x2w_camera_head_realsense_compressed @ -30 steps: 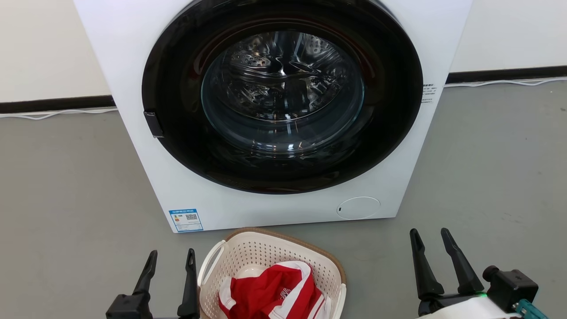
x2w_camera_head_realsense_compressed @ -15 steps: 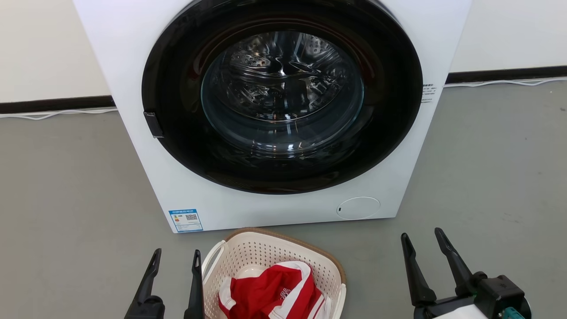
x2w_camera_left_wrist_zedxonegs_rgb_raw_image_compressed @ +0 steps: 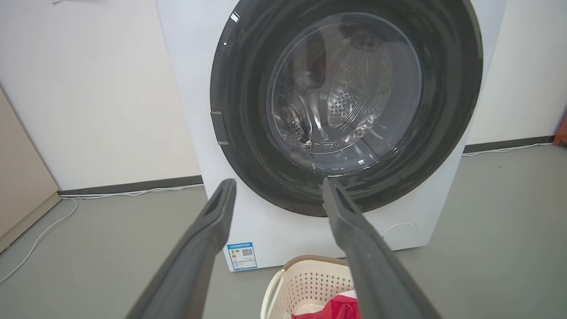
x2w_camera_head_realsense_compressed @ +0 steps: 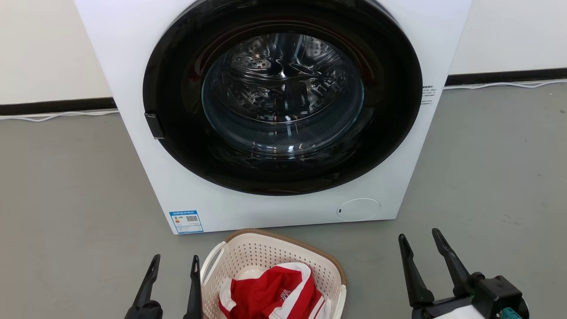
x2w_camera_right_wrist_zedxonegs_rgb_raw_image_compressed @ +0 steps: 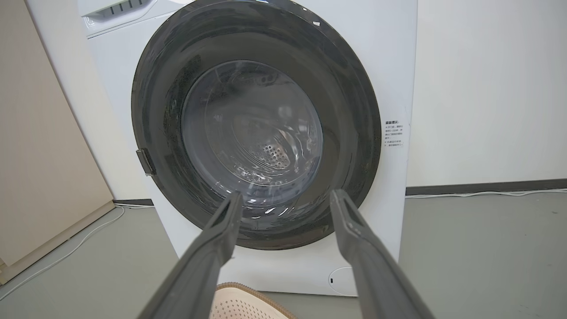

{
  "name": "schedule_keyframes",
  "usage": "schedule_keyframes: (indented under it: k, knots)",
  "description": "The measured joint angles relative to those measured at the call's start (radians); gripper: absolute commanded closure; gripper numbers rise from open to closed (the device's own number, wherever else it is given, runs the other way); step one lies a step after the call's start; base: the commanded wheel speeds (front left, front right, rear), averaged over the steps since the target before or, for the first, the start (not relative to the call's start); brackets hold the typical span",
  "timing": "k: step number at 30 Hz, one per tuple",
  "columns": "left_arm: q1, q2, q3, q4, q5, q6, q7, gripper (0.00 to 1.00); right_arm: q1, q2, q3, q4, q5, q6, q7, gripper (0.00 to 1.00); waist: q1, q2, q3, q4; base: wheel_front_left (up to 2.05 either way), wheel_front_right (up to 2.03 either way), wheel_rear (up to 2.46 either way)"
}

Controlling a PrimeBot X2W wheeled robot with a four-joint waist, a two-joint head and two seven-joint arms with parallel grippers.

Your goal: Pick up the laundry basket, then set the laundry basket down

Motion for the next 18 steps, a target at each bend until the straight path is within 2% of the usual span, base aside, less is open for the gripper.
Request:
schedule_keyframes:
  k: [18]
  knots:
    - [0.000,-0.018,0.022,0.003,0.009,-0.019,0.000,0.00,0.000,0.000,0.002,0.000,0.000,0.000,-0.002,0.00,0.0000,0.0000,0.013,0.000,0.00,0.00,0.00]
